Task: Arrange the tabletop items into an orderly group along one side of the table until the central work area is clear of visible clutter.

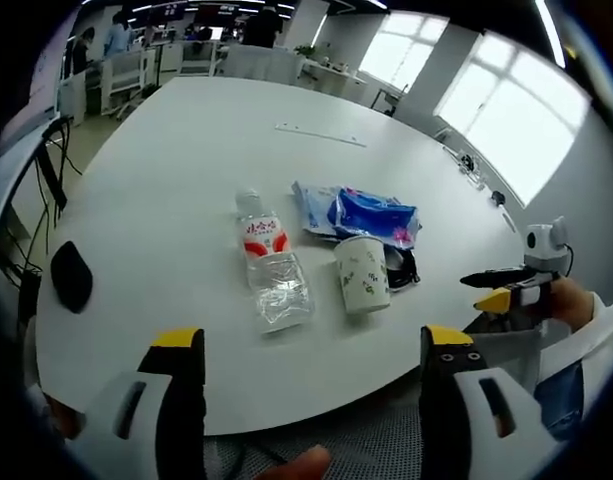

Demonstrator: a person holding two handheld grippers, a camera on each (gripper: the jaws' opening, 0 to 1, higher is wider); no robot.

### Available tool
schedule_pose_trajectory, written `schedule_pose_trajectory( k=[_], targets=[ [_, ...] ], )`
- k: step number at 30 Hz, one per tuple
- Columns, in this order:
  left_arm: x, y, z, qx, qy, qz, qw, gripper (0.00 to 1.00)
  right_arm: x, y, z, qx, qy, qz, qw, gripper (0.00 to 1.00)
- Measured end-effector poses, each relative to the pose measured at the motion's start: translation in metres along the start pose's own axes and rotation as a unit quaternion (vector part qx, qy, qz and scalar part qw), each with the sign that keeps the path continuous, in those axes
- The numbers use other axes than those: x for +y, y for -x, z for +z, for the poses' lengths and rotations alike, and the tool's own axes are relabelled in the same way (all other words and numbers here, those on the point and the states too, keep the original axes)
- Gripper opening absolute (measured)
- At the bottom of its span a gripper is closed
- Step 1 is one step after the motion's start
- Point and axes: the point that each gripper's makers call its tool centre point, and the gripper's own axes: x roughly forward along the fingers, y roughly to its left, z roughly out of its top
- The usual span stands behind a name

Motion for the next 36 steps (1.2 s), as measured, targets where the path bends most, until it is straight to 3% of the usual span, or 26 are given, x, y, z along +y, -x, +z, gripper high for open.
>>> schedule_pose_trajectory(
  k=[22,30,36],
  targets=[
    [-0.003,-0.014,0.008,0.013,0.0,-0.013,0.9998,0.9,-0.003,0.002,0.003,-0.009,-0.014,-0.003,0.9999,0.76],
    [-0.001,-0.021,0.005,0.04,0.008,-0.006,0.9992,0.86,-0.003,0.003,0.002,-0.014,-0.018,-0.005,0.9997,0.73],
    [-0.003,-0.03,0.014,0.033,0.023,-0.012,0.9991,0.85,-0.005,0.003,0.005,-0.016,-0.019,-0.005,0.9997,0.73]
  ],
)
